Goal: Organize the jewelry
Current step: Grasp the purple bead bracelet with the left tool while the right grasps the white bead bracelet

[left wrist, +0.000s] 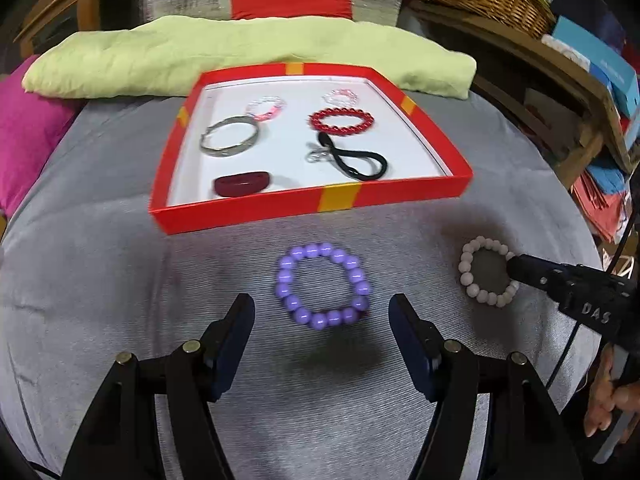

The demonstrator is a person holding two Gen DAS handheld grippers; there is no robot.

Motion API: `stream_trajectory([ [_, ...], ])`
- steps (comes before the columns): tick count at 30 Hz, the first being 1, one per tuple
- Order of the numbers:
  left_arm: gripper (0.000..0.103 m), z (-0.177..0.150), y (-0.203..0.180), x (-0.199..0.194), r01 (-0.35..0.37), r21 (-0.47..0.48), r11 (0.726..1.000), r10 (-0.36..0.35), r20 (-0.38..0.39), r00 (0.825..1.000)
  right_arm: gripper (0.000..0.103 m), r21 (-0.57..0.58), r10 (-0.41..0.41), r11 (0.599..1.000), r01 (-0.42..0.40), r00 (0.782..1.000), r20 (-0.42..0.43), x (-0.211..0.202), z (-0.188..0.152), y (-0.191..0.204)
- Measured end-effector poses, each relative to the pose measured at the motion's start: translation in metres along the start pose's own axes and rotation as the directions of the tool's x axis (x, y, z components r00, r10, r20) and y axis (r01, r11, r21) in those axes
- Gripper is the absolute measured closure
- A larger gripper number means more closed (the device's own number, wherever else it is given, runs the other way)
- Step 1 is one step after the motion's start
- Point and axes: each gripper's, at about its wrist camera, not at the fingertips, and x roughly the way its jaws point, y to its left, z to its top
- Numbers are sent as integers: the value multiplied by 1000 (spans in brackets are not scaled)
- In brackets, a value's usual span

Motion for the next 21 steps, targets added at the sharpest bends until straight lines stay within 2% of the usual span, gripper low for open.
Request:
stream_trajectory([
  [6,33,2,-4,14,-20,-3,1000,20,-26,999,87,39,39,999,-38,999,-22,-4,-4,-15],
  [9,33,5,-3,16,12,-15,1000,-12,-8,1000,87,46,49,998,-48,998,-29,-4,-6,-17],
  [11,42,5,-4,16,20,-12,1000,-20,5,1000,87,49,52,998,-50,998,-32,-4,-6,-17],
  [12,58,4,-5,16,18,4,1000,-18,9,1000,87,49,51,998,-49,998,-32,-4,-6,-17],
  [13,66,3,-7,16,15,20,1000,-15,8,1000,87,49,50,998,-48,998,-33,-4,-6,-17],
  [14,67,3,-9,16,12,29,1000,-12,12,1000,87,50,48,998,-46,998,-34,-4,-7,-16],
  [16,83,1,-12,14,13,57,998,-14,19,1000,87,52,44,998,-43,998,-35,-2,-7,-15],
  [21,84,-1,-12,11,22,80,997,-24,28,999,85,38,47,998,-47,999,-17,-3,-7,-8],
])
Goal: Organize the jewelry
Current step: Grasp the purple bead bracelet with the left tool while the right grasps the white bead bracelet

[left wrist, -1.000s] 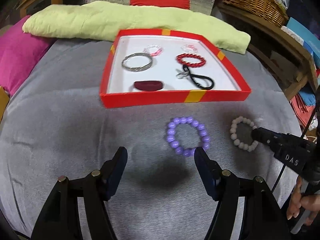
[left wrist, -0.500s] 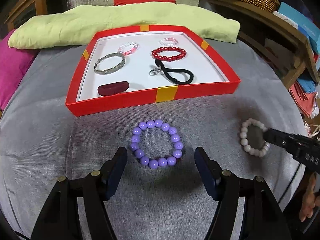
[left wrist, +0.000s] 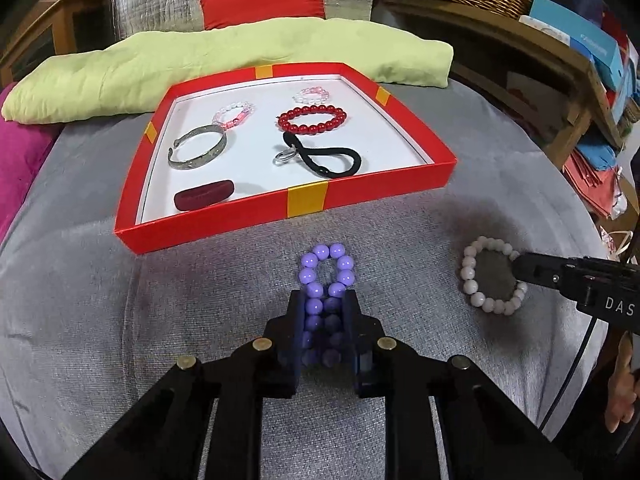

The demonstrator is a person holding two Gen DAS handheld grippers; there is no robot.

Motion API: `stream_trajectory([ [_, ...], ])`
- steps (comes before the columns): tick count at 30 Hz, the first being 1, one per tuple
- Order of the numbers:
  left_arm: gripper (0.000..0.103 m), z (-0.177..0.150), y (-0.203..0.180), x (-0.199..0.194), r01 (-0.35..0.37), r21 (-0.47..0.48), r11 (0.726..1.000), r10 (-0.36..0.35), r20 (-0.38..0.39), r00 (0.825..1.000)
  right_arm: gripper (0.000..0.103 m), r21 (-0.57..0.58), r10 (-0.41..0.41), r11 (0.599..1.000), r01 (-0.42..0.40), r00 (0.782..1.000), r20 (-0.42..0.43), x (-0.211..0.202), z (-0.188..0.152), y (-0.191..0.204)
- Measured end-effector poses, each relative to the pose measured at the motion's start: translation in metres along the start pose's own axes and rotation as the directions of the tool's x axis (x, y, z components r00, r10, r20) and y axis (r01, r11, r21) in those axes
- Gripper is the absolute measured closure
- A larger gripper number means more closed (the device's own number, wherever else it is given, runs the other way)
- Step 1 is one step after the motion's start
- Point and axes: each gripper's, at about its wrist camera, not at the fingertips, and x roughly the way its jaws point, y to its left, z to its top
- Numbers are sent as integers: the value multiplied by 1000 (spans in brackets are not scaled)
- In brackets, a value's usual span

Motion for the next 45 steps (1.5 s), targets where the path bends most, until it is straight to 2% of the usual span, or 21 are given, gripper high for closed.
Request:
stream_trajectory([
  [3,99,-1,3,-8,1,3,1000,-1,28,1000,87,-14,12,1000,-11,1000,22,-3,0,6],
  [7,99,-4,10,-9,1,-3,1000,-1,20,1000,87,-35,46,998,-45,998,36,-3,0,19],
  [11,99,-5,20,-11,18,-39,999,-18,6,1000,87,-53,32,998,-31,999,16,4,0,30],
  [15,98,-5,25,-12,40,-61,997,-40,0,999,87,-21,24,999,-24,1000,15,6,3,27],
  [17,94,-4,23,-13,59,-60,996,-59,2,998,87,-12,20,1000,-20,1000,7,8,4,25],
  [18,86,-4,20,-14,68,-51,996,-67,6,998,87,-7,20,1000,-20,1000,5,8,4,23],
  [19,71,-4,16,-15,70,-40,997,-70,7,998,87,-5,19,1000,-19,1000,7,8,4,22],
  [21,53,-4,9,-15,68,-15,998,-68,15,998,87,1,21,1000,-21,999,25,2,5,18],
  [26,52,-5,-3,-6,47,36,998,-46,-12,999,84,50,53,997,-55,998,46,-8,8,3],
  [30,52,-8,-3,3,-17,51,999,18,-23,1000,56,98,39,994,-41,999,25,-7,8,-10],
  [32,62,-8,-1,2,-31,48,998,32,-15,999,56,104,32,994,-34,999,24,-7,7,-13],
  [34,78,-8,-1,2,-46,56,997,47,-11,999,56,92,32,995,-34,999,16,-5,6,-11],
  [36,89,-9,-1,1,-46,62,997,47,-9,999,56,64,28,998,-28,1000,4,-2,5,-6],
  [38,90,-10,-1,0,-53,74,996,53,-7,999,62,21,-4,1000,5,1000,-4,2,3,2],
  [40,91,-12,0,-2,-69,86,994,70,-1,998,76,-24,-41,999,40,999,-8,6,2,10],
  [42,93,-12,4,-4,-74,82,994,74,1,997,84,-62,-66,996,66,998,2,8,1,18],
  [45,93,-11,13,-8,-82,56,995,82,9,997,87,-95,-78,992,79,997,13,8,0,26],
])
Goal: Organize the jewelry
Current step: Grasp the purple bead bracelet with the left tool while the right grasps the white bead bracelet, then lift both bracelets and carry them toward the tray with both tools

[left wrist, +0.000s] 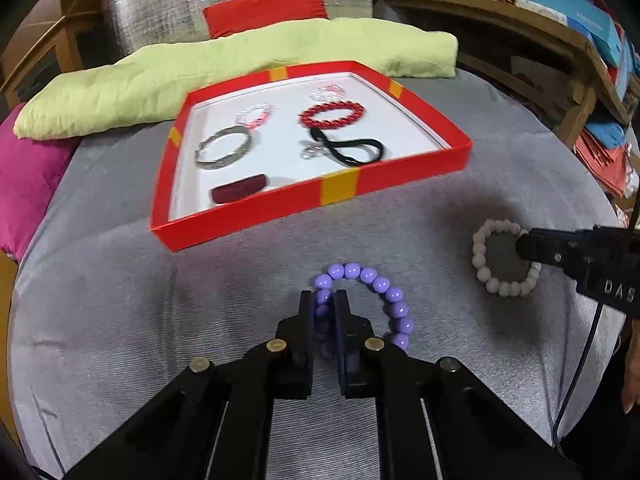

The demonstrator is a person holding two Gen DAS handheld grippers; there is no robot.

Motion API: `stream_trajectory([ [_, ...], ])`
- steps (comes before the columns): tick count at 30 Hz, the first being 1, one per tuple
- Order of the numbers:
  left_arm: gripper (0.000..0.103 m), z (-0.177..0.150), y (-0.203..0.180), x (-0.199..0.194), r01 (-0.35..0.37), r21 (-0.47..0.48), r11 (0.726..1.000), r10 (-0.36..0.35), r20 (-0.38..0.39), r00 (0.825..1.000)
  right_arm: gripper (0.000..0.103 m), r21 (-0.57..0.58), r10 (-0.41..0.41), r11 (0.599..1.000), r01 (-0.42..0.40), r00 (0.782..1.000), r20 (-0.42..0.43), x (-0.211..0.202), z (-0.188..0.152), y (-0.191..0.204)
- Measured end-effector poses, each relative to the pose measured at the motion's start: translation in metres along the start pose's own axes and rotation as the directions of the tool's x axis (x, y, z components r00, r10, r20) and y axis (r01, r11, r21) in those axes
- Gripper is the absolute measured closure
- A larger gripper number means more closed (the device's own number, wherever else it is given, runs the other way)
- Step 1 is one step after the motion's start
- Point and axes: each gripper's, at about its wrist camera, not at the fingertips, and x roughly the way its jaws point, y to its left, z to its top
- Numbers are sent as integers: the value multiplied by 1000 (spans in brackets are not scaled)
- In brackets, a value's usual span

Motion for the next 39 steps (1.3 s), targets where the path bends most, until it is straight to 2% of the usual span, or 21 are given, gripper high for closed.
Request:
stream_trajectory([
  [12,94,4,28,-34,17,-72,997,-9,109,994,88,-8,60,998,-60,993,97,-16,5,24],
  [20,94,5,34,-40,21,-77,997,-10,130,991,87,21,64,998,-66,995,79,-11,6,23],
  [23,94,4,38,-41,17,-85,996,-6,130,992,72,44,56,997,-59,997,57,-8,6,16],
  [24,94,3,40,-42,17,-89,996,-6,130,992,62,52,50,997,-53,997,52,-7,5,14],
  [25,94,3,41,-42,14,-92,996,-2,130,992,58,56,48,997,-50,998,49,-7,5,12],
  [31,93,2,45,-41,7,-107,994,6,121,993,58,16,45,999,-46,998,44,-4,1,19],
  [33,93,1,45,-41,5,-106,994,8,119,993,63,-32,1,999,-1,1000,1,7,-3,28],
  [35,93,1,45,-42,0,-104,995,13,120,993,69,-78,-51,996,52,999,8,10,-6,35],
  [37,93,1,46,-42,-2,-109,994,15,120,993,90,-113,-57,992,59,998,17,8,-8,41],
  [39,93,1,48,-42,-5,-115,993,19,119,993,91,-119,-60,991,63,998,26,7,-10,43],
])
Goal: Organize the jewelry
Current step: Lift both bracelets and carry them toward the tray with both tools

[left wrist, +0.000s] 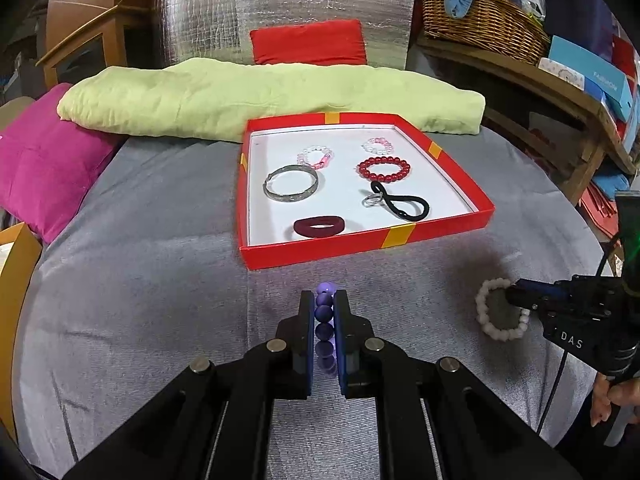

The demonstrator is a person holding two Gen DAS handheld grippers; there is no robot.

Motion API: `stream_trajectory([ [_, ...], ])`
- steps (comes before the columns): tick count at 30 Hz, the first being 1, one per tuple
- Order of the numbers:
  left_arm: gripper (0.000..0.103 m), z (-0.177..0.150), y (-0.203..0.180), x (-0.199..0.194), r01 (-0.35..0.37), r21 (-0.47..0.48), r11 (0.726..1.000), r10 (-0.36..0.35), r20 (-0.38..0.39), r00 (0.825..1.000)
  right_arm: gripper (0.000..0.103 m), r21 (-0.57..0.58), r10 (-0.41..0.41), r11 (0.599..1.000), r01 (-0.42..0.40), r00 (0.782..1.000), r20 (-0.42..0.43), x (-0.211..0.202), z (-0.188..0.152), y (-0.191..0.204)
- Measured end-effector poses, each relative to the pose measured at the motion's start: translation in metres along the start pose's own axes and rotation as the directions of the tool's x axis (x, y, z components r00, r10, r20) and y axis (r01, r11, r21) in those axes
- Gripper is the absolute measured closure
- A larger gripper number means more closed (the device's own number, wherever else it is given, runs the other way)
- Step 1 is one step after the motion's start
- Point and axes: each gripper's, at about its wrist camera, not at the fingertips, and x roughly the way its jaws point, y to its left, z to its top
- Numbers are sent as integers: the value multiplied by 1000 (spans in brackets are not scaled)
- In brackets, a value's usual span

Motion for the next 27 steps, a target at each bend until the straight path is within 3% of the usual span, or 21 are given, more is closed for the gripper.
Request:
stream_trajectory([
  [9,93,2,3,0,0,-18,1000,0,3,1000,92,32,56,998,-61,990,129,-25,10,-6],
  [17,93,10,-7,-12,2,-19,1000,-2,30,1000,92,50,100,992,-119,955,279,-55,18,-8],
  [27,93,21,-30,-36,39,7,999,-39,89,995,92,71,136,984,-166,940,313,-69,17,-15],
])
